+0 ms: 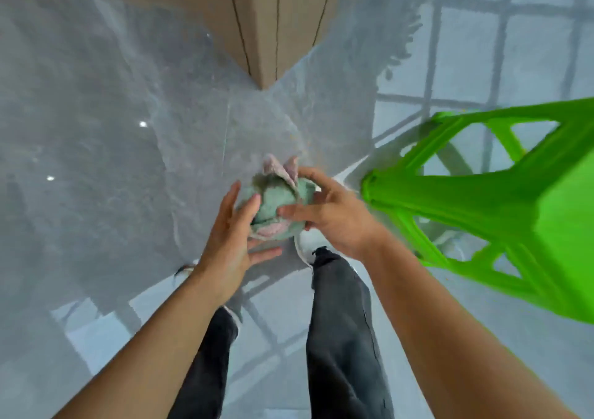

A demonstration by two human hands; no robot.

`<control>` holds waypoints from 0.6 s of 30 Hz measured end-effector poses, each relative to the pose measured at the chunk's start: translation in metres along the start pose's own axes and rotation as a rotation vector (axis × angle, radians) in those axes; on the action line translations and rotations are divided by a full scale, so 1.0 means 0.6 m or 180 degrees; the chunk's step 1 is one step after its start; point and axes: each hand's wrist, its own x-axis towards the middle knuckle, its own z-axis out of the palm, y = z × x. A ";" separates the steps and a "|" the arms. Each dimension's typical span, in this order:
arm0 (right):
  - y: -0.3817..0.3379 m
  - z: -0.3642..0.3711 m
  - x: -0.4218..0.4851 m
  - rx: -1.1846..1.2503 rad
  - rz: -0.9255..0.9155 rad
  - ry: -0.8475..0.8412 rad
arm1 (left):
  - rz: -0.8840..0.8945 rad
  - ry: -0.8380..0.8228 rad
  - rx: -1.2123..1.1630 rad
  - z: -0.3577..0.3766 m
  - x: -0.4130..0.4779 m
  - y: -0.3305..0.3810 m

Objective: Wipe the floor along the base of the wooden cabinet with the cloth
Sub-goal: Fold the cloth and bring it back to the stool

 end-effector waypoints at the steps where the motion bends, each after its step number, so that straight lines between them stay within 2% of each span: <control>1: -0.001 -0.016 -0.051 -0.0008 -0.0018 0.0046 | 0.0124 -0.0117 0.0201 0.027 -0.031 0.005; 4: 0.007 -0.087 -0.168 0.0188 -0.0123 0.0440 | 0.0484 -0.0393 0.0901 0.117 -0.086 0.008; 7: 0.014 -0.187 -0.246 -0.0464 -0.0501 0.1182 | 0.0782 -0.0649 0.1533 0.238 -0.106 -0.010; 9: 0.006 -0.258 -0.295 -0.0756 -0.0756 0.1694 | 0.1174 -0.0767 0.1883 0.333 -0.122 -0.028; 13: -0.013 -0.386 -0.390 -0.1092 -0.1043 0.2682 | 0.1783 -0.1072 0.2128 0.522 -0.161 -0.053; 16: -0.011 -0.470 -0.396 -0.1207 -0.0927 0.3120 | 0.1723 -0.1133 0.2181 0.631 -0.146 -0.073; 18: 0.009 -0.509 -0.371 -0.1490 -0.0686 0.3055 | 0.1452 -0.1045 0.2548 0.668 -0.121 -0.093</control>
